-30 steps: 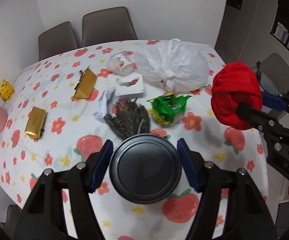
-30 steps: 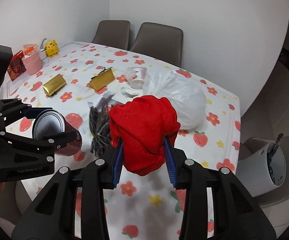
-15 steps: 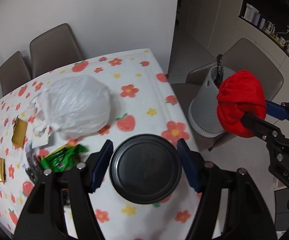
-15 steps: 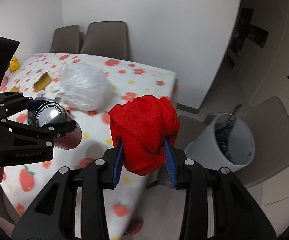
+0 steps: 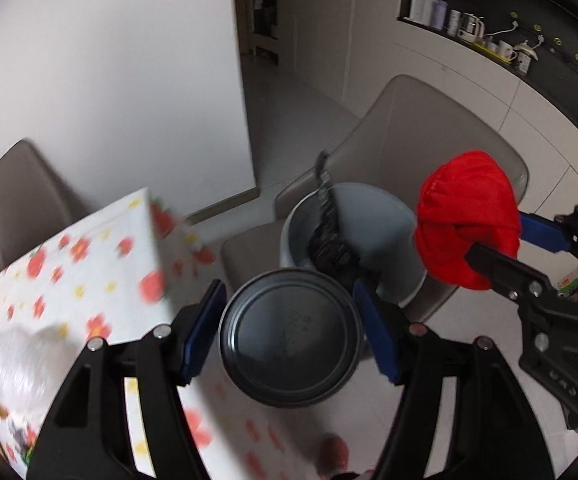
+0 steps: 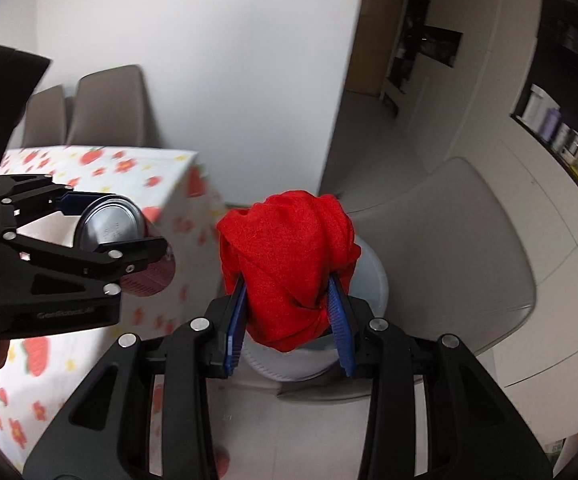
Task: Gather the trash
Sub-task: 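Carry the red ball and red can toward the white bin, then release the red ball and red can into the white bin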
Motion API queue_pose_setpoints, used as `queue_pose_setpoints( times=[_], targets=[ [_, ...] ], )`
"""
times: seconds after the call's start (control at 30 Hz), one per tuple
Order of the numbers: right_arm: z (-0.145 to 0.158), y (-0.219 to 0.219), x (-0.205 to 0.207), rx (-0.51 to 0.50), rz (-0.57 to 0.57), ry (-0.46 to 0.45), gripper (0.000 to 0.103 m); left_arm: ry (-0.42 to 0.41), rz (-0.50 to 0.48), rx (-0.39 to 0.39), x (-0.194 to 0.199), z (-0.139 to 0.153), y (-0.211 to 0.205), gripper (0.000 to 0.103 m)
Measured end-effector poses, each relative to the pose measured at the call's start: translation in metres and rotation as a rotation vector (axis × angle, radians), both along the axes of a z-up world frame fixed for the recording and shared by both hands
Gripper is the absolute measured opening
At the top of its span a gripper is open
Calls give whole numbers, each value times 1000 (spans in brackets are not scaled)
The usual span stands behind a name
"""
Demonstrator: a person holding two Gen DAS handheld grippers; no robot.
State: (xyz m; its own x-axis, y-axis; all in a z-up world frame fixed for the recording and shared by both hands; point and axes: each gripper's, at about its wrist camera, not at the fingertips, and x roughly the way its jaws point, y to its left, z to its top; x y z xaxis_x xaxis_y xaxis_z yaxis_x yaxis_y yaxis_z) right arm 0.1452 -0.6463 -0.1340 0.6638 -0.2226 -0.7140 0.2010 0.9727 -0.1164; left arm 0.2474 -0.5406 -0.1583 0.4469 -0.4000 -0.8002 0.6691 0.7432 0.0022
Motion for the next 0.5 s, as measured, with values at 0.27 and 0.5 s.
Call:
queue_pose_setpoints(
  times=[0.27,0.5],
  targets=[
    [-17,-65,13,2,-62,9,36,25,-54,-24,30,-18,-76,66],
    [-38,-88,21,44,-80,23,36,52,-67,2,44,-37,-107,66]
  ],
)
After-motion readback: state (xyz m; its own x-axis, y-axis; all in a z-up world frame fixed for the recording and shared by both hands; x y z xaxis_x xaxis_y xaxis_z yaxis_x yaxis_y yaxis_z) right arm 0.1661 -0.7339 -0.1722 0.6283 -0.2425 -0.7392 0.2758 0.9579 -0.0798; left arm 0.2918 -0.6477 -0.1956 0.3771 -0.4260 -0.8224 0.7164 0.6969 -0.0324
